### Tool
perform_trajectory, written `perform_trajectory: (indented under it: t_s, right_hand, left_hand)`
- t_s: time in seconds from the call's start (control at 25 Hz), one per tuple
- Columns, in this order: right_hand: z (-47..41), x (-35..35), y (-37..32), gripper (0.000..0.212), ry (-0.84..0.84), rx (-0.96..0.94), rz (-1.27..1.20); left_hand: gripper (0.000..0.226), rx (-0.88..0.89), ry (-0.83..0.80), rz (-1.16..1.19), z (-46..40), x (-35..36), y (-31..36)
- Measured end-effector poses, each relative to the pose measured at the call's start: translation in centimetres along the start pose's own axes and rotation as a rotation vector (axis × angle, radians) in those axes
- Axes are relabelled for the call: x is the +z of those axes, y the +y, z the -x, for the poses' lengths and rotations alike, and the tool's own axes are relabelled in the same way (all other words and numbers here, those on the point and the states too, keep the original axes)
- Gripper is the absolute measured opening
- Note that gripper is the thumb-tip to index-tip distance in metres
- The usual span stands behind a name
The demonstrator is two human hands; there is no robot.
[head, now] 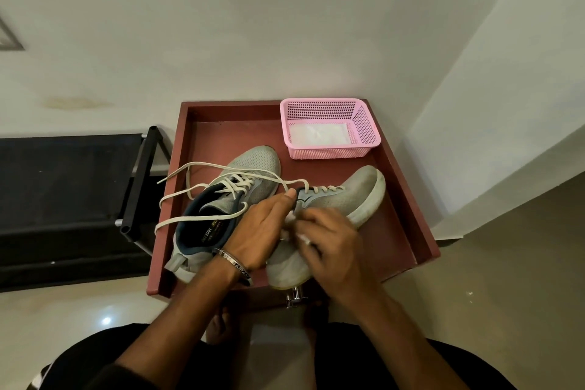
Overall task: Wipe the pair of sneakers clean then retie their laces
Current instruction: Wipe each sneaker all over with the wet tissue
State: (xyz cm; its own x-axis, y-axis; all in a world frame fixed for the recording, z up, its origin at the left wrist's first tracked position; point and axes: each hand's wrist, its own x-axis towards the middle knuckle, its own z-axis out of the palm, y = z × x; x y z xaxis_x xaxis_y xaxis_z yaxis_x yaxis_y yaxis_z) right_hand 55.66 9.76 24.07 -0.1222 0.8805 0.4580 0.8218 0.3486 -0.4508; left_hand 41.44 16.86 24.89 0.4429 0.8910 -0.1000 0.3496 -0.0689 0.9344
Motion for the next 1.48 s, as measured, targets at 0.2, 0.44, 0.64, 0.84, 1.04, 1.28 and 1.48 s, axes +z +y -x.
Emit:
perform_trajectory:
  t_s: [0.2,0.44,0.64,0.84,1.04,1.28,1.48]
  right_hand:
    - [0.4,-1.5,2.4,0.02,0.27,0.45,0.148]
    - [0.4,0.5,-0.8,0.02,0.008,0.001,0.051]
    - [0.6,-0.9,1.0,0.02,0.21,0.289,0.076]
    - [0.6,0.0,-0.5,0.018,-0.02,-0.061,0.034]
    - [0.7,-0.7,0.9,0.017,0.202,0.271,0.043]
    - [0.1,-0.7,1.2,0.016,0.119,0.096,0.099]
    - [0.4,-1.2,1.8,0.02,0.211,0.366,0.132]
  left_hand:
    - [0.078,0.014,-0.081,0.019,-0.1,0.1,0.0]
    - [0.082,-0.126,-0.107,0.249,-0.3,-0.2,-0.2]
    - [0.095,-0.169,-0.124,0.269,-0.6,-0.3,-0.3]
    - [0.104,-0.174,-0.122,0.265,-1.0,-0.4,-1.2]
    - [0.087,-0.158,-0.097,0.237,-1.0,-0.2,-0.7]
    - [0.064,-0.096,-0.061,0.182,-0.4,-0.2,0.1]
    - [0.046,0.038,-0.08,-0.054,-0.1,0.0,-0.2]
